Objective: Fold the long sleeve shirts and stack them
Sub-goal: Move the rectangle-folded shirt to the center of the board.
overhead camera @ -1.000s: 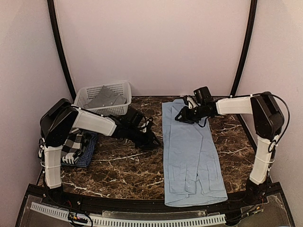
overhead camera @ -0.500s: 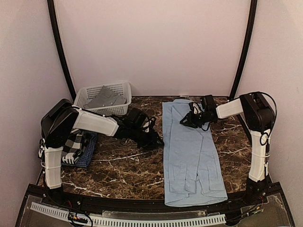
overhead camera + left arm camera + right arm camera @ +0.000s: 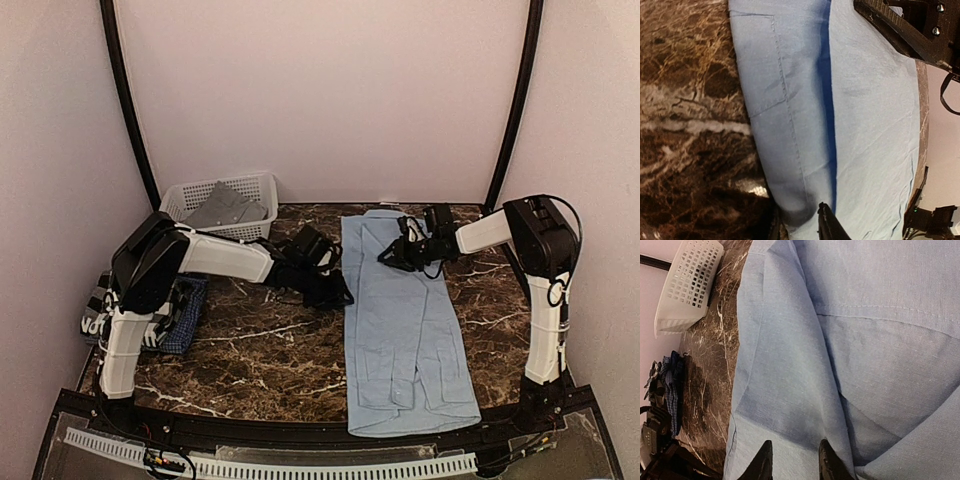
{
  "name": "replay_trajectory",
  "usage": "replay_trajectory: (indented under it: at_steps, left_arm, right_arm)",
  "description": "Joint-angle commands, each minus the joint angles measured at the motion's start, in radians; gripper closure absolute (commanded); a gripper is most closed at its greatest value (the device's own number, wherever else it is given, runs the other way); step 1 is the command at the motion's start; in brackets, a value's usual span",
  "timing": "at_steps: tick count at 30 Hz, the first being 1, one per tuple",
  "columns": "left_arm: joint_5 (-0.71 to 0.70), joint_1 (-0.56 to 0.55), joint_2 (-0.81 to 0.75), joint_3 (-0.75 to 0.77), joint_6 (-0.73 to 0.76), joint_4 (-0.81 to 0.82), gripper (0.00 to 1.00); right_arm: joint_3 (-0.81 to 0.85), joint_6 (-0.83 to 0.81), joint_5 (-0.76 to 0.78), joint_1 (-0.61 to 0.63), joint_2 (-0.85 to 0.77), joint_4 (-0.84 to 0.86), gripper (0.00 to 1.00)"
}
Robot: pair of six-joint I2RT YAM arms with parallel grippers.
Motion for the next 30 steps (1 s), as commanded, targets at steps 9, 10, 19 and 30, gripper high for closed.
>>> replay_trajectory:
  at_steps: [9, 10, 19, 30]
  left_arm:
    - [-0.121, -0.012, 0.047, 0.064, -0.027, -0.142, 1.00]
    - [-0.131, -0.011, 0.037, 0.053, -0.031, -0.146, 1.00]
    - [-0.191, 0.049, -0.118, -0.167, -0.042, -0.118, 1.00]
    - [-0.165, 0.139, -0.255, -0.361, 0.015, -0.071, 1.00]
  right_arm:
    - [0.050, -0.021, -0.005, 0.030, 0.065, -0.062, 0.69]
    - [0.062, -0.021, -0.006, 0.036, 0.073, -0.068, 0.69]
    - [0.221, 0.030, -0.015, 0.111, 0.162, -0.085, 0.67]
    - [0.517, 0.077, -0.048, 0.186, 0.317, -0.134, 0.64]
